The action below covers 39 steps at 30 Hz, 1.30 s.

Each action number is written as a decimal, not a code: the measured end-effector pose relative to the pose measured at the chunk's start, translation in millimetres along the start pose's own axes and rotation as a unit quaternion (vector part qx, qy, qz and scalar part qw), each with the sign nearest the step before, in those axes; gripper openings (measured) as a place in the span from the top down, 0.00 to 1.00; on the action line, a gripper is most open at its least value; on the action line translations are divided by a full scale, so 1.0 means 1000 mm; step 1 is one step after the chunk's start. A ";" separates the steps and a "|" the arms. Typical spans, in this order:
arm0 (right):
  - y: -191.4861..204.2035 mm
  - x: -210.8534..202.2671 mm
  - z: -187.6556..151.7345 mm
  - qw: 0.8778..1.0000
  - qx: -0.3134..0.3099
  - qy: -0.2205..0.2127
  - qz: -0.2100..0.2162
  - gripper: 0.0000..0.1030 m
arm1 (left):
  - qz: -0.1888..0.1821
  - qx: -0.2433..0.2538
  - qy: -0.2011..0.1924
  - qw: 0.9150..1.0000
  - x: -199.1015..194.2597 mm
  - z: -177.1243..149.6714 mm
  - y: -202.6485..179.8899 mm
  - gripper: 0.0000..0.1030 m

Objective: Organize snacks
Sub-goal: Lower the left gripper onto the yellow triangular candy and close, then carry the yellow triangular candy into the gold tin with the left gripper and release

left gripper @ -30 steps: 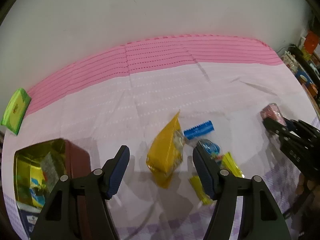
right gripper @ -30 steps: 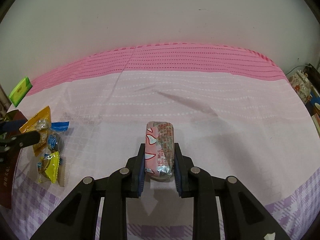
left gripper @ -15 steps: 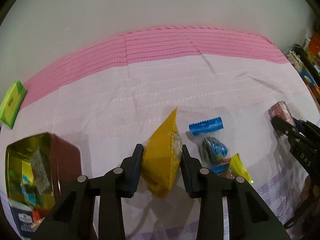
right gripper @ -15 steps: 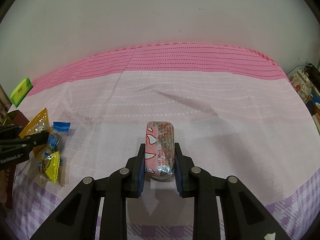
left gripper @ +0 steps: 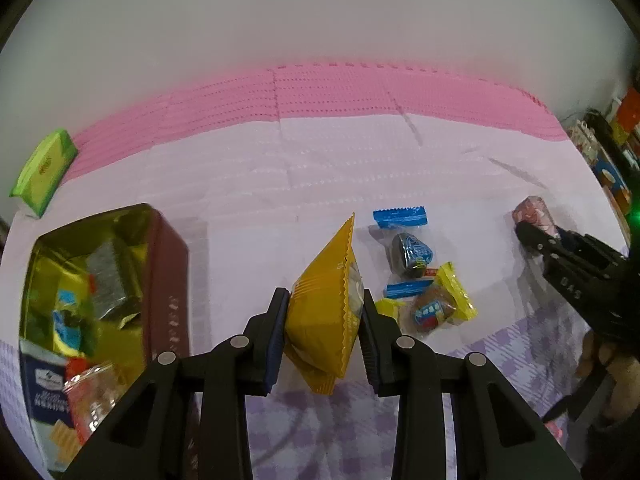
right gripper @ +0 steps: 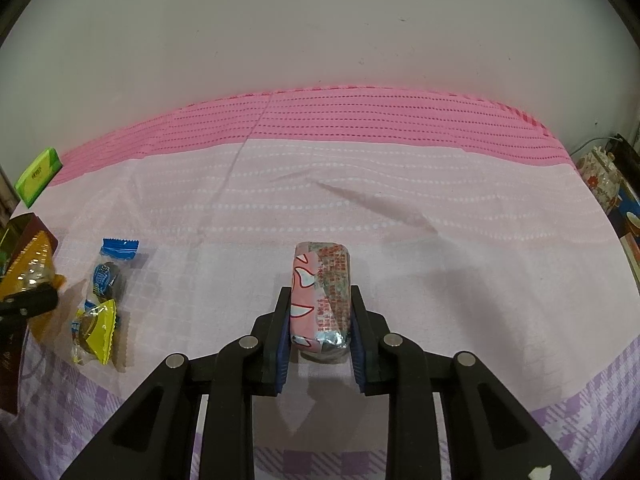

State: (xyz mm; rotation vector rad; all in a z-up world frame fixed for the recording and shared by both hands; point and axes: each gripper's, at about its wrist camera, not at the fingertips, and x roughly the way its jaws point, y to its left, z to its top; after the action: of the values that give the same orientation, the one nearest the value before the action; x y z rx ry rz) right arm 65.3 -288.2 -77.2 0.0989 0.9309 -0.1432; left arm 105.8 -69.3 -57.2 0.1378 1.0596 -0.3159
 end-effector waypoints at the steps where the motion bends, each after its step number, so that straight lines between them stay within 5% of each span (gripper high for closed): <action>1: 0.000 0.000 0.000 1.000 0.000 0.000 0.000 0.76 | 0.000 -0.003 -0.003 1.000 -0.004 -0.001 0.001 0.67; 19: 0.001 -0.001 0.000 1.000 -0.004 0.001 -0.006 0.76 | 0.037 -0.058 -0.047 0.997 -0.069 -0.006 0.055 0.67; 39: 0.002 -0.001 0.000 1.000 -0.005 0.001 -0.005 0.76 | 0.106 -0.123 -0.018 0.987 -0.054 -0.013 0.146 0.67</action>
State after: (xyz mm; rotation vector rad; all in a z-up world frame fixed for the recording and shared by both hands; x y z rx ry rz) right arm 64.9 -286.4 -76.5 0.0848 0.9348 -0.1480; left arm 117.4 82.3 -21.9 0.0225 1.0302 0.0066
